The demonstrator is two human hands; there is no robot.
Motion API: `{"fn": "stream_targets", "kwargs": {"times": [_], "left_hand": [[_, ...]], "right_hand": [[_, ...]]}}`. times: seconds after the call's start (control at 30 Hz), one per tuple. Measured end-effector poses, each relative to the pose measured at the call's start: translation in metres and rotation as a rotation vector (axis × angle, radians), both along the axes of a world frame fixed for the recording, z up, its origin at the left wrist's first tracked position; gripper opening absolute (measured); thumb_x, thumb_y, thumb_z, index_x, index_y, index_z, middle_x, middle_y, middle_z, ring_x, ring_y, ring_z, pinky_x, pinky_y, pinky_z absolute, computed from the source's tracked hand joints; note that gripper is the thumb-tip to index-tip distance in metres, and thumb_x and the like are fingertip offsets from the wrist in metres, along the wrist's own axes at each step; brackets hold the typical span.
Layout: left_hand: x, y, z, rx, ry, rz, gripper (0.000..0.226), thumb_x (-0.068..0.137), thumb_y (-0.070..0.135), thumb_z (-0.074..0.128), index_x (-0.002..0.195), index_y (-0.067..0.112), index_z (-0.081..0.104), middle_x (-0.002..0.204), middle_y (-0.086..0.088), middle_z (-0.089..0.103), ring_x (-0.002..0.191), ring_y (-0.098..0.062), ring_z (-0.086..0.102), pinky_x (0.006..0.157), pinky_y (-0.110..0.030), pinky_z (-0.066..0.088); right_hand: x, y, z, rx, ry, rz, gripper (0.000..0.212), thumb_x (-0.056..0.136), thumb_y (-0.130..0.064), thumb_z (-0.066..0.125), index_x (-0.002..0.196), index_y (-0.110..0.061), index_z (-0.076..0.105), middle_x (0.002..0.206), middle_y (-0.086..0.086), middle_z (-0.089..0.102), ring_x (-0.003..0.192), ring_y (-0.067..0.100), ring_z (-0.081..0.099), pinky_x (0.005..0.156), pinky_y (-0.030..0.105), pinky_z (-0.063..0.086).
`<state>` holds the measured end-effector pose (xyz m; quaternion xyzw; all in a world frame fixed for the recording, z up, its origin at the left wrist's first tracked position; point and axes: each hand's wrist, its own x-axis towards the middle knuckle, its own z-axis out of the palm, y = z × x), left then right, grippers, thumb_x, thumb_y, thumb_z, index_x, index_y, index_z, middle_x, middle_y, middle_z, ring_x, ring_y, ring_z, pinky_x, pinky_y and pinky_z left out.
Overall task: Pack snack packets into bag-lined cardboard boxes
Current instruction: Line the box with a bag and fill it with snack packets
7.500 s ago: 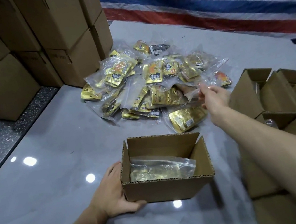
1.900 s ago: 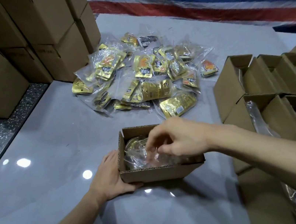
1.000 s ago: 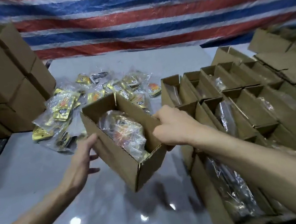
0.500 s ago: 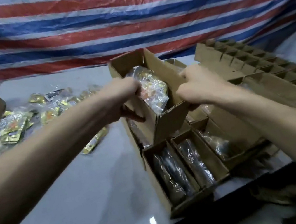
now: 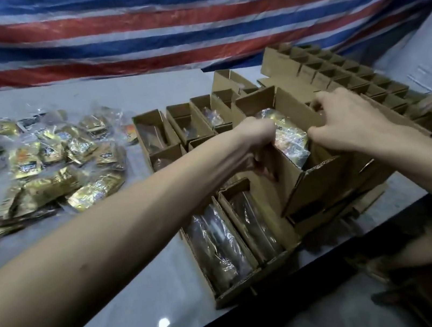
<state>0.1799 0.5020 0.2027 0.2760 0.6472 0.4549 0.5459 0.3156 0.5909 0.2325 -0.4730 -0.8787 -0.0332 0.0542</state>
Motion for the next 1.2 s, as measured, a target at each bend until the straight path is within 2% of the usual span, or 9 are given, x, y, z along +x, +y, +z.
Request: {"fn": "stream_targets", "kwargs": {"times": [0.1, 0.43, 0.53, 0.63, 0.73, 0.87, 1.0, 1.1, 1.2], "left_hand": [[0.007, 0.012, -0.002, -0.028, 0.003, -0.024, 0.018, 0.094, -0.007, 0.028, 0.099, -0.006, 0.045, 0.101, -0.037, 0.064, 0.094, -0.055, 0.068, 0.083, -0.065, 0.055], [0.022, 0.045, -0.016, -0.01, 0.018, -0.061, 0.029, 0.103, 0.006, 0.041, 0.125, -0.008, 0.054, 0.1, -0.029, 0.067, 0.074, -0.043, 0.068, 0.073, -0.064, 0.057], [0.023, 0.045, -0.023, -0.035, 0.06, -0.102, 0.025, 0.102, 0.005, 0.045, 0.122, -0.009, 0.053, 0.069, -0.02, 0.066, 0.073, -0.041, 0.069, 0.079, -0.059, 0.058], [0.024, 0.039, -0.025, -0.046, 0.045, -0.139, 0.025, 0.104, 0.006, 0.043, 0.126, -0.006, 0.047, 0.041, -0.007, 0.06, 0.049, -0.025, 0.068, 0.053, -0.043, 0.061], [0.022, 0.041, -0.026, -0.039, 0.055, -0.121, 0.029, 0.105, 0.007, 0.038, 0.13, -0.006, 0.046, 0.061, -0.019, 0.07, 0.061, -0.028, 0.073, 0.066, -0.05, 0.061], [0.025, 0.044, -0.024, -0.078, 0.096, -0.119, 0.035, 0.103, 0.006, 0.041, 0.136, -0.006, 0.041, 0.055, -0.018, 0.067, 0.051, -0.03, 0.069, 0.066, -0.048, 0.062], [0.026, 0.053, -0.024, -0.093, 0.099, -0.119, 0.046, 0.101, 0.02, 0.051, 0.142, -0.001, 0.046, 0.138, -0.025, 0.055, 0.12, -0.041, 0.06, 0.104, -0.056, 0.048], [0.027, 0.051, -0.024, -0.093, 0.03, -0.108, 0.037, 0.102, 0.02, 0.052, 0.134, 0.001, 0.047, 0.101, -0.017, 0.057, 0.077, -0.034, 0.059, 0.087, -0.055, 0.058], [0.023, 0.043, -0.02, -0.101, 0.002, -0.066, 0.047, 0.1, 0.026, 0.056, 0.139, 0.004, 0.043, 0.083, -0.007, 0.044, 0.066, -0.033, 0.051, 0.072, -0.054, 0.062]], "right_hand": [[0.012, 0.012, -0.011, -0.048, 0.016, -0.06, 0.057, 0.087, -0.033, 0.065, 0.136, -0.013, 0.043, 0.132, 0.02, 0.049, 0.119, 0.041, 0.052, 0.088, 0.044, 0.044], [0.025, 0.031, -0.017, -0.117, 0.069, -0.055, 0.052, 0.09, -0.023, 0.066, 0.139, -0.015, 0.049, 0.13, 0.013, 0.061, 0.119, 0.035, 0.056, 0.098, 0.045, 0.049], [0.028, 0.034, -0.022, -0.11, 0.032, -0.035, 0.057, 0.088, -0.025, 0.071, 0.14, -0.018, 0.05, 0.131, 0.014, 0.058, 0.12, 0.035, 0.055, 0.098, 0.046, 0.049], [0.03, 0.037, -0.028, -0.102, 0.015, -0.026, 0.062, 0.086, -0.026, 0.077, 0.141, -0.017, 0.05, 0.134, 0.016, 0.053, 0.123, 0.036, 0.052, 0.1, 0.044, 0.045], [0.031, 0.04, -0.031, -0.083, 0.03, -0.021, 0.064, 0.084, -0.024, 0.079, 0.14, -0.015, 0.051, 0.132, 0.016, 0.054, 0.122, 0.035, 0.052, 0.099, 0.043, 0.044], [0.03, 0.041, -0.032, -0.07, 0.029, -0.022, 0.062, 0.083, -0.021, 0.079, 0.138, -0.017, 0.052, 0.131, 0.013, 0.055, 0.12, 0.034, 0.054, 0.099, 0.046, 0.045], [0.028, 0.042, -0.032, -0.071, 0.018, -0.018, 0.055, 0.082, -0.017, 0.078, 0.132, -0.018, 0.056, 0.125, 0.01, 0.055, 0.115, 0.032, 0.056, 0.093, 0.045, 0.047], [0.027, 0.039, -0.031, -0.058, 0.013, -0.029, 0.058, 0.081, -0.015, 0.078, 0.135, -0.018, 0.056, 0.126, 0.01, 0.056, 0.115, 0.032, 0.056, 0.093, 0.045, 0.049], [0.026, 0.035, -0.031, -0.064, 0.024, -0.033, 0.067, 0.082, -0.009, 0.075, 0.143, -0.018, 0.049, 0.131, 0.011, 0.055, 0.119, 0.032, 0.055, 0.094, 0.048, 0.051]]}}
